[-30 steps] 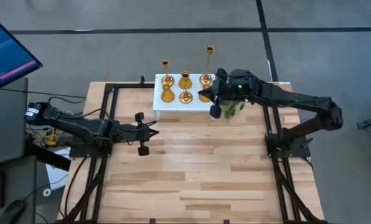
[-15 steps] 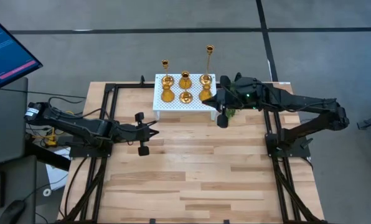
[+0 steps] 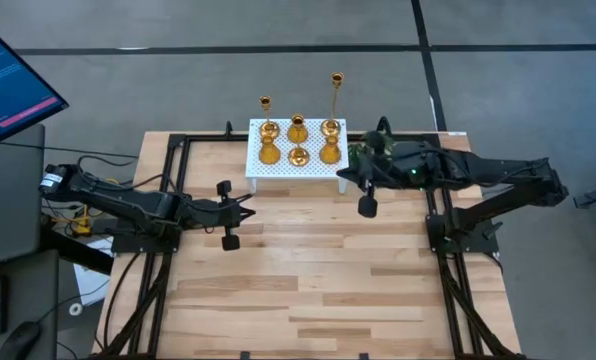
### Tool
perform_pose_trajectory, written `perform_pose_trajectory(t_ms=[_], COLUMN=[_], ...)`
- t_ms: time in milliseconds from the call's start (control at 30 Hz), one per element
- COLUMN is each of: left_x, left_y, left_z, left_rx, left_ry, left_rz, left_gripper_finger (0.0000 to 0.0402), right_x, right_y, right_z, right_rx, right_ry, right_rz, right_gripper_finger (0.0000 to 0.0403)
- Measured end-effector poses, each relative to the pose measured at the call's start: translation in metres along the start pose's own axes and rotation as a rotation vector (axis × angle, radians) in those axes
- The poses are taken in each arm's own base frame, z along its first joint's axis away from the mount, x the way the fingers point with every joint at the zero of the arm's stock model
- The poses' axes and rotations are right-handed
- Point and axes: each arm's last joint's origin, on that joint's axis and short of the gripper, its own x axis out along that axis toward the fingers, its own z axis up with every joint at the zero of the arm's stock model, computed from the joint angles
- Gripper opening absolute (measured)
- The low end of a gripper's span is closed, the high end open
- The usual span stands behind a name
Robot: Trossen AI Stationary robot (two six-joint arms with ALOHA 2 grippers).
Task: Pick & Place candle stick holders
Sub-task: Return to Home Position
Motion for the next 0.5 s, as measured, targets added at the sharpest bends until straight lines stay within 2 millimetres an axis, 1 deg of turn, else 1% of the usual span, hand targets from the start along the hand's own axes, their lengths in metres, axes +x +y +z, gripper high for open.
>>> perform_pose_trajectory(t_ms=[167,233,333,500], left_x=[0.0,0.0,0.0,0.0], left_y=[0.0,0.0,0.0,0.0], left_z=[0.0,0.0,0.0,0.0], left_rx=[0.0,0.0,0.0,0.0], left_ry=[-0.001,0.0,0.0,-0.001], left_rz=[0.0,0.0,0.0,0.0], left_gripper_finger=[0.0008,0.0008,0.0008,0.0008], right_x=[-0.014,-0.02,-0.027,-0.043], right_y=[0.011,0.016,0.022,0.024], right_z=[0.001,0.0,-0.014,-0.051], right_rx=[0.007,0.016,0.021,0.051], right_ry=[-0.002,-0.035,-0.085,-0.163], right_rz=[-0.022,-0.018,0.001,0.031], right_gripper_finger=[0.0,0.0,0.0,0.0])
